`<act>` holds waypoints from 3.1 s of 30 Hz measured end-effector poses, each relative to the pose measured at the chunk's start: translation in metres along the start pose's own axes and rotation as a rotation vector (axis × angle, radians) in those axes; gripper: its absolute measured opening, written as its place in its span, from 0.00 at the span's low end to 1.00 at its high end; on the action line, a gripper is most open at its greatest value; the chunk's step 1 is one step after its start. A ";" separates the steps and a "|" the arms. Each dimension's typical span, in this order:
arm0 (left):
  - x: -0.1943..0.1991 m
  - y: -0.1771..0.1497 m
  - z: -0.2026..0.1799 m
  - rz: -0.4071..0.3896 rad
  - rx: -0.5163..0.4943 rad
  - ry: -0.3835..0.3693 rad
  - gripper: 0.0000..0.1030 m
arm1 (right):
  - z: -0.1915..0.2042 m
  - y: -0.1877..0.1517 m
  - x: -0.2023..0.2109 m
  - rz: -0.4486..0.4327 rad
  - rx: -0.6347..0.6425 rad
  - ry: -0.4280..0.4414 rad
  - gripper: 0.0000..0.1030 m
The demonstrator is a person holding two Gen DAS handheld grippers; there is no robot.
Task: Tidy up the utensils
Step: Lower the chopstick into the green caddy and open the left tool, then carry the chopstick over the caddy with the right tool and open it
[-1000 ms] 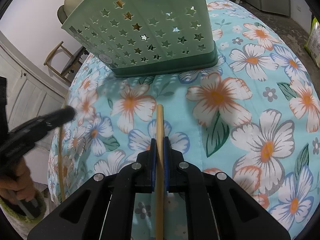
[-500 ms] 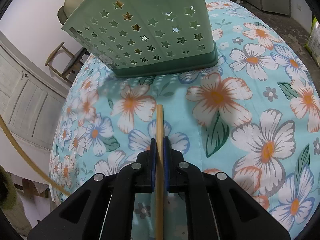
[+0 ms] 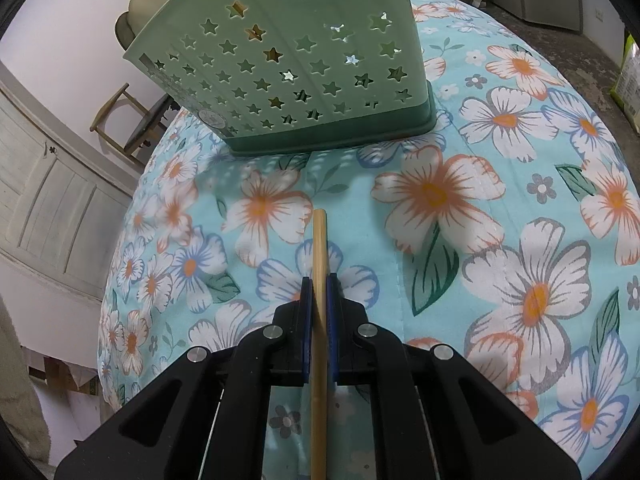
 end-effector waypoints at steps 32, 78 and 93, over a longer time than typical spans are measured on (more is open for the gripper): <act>-0.010 -0.102 0.027 0.181 0.041 0.101 0.38 | 0.003 0.006 -0.002 0.031 0.034 -0.017 0.07; 0.027 -0.212 0.071 0.321 0.161 0.245 0.86 | 0.109 0.168 0.269 -0.954 0.206 0.113 0.07; 0.028 -0.214 0.094 0.324 0.182 0.283 0.86 | 0.097 0.222 0.199 -0.955 0.162 -0.046 0.07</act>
Point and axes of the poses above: each gripper's, at about its wrist camera, not at the fingertips, and x roughly against the way its jaws point, z to its left, y to its top, the point moved 7 cm from there along -x, roughly the way its jaws point, and after that the axes turned 13 degrees about z, right-handed, at the moved point
